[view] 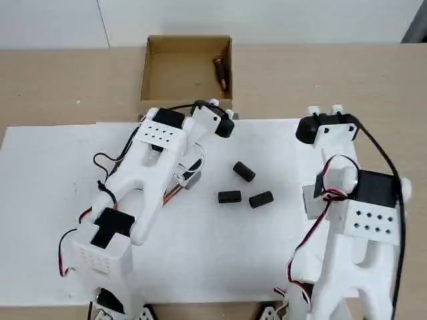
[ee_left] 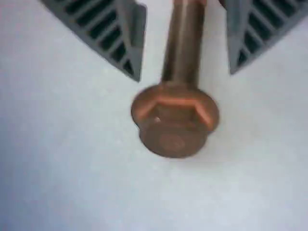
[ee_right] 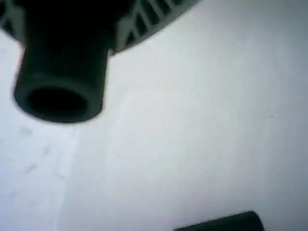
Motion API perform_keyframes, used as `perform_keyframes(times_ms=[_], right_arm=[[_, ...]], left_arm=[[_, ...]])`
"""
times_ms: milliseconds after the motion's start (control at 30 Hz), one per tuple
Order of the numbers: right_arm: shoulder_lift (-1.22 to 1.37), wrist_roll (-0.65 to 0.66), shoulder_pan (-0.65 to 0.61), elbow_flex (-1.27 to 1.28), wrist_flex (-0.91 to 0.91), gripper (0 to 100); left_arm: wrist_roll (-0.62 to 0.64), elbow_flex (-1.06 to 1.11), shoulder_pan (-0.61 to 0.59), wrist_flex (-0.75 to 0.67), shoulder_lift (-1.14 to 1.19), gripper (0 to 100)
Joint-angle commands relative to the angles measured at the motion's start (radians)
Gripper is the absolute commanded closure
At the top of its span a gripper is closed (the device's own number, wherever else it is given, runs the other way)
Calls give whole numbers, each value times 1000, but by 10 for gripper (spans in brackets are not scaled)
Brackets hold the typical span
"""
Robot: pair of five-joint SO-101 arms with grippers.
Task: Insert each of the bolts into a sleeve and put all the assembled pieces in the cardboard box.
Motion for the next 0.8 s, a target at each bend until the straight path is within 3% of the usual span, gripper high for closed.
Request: perform_keyframes(times_ms=[0, 200, 400, 767], right_arm=[[-18, -5, 7, -6, -19, 996], [-18, -5, 7, -6, -19, 996], [-18, -5, 4, -6, -19, 996], [-31, -8, 1, -11, 2, 996]], left_arm=[[-3, -38, 0, -37, 6, 885], [-5, -38, 0, -48, 80, 889], [-5, -38, 2, -61, 91, 994], [49, -113, 14, 25, -35, 995]])
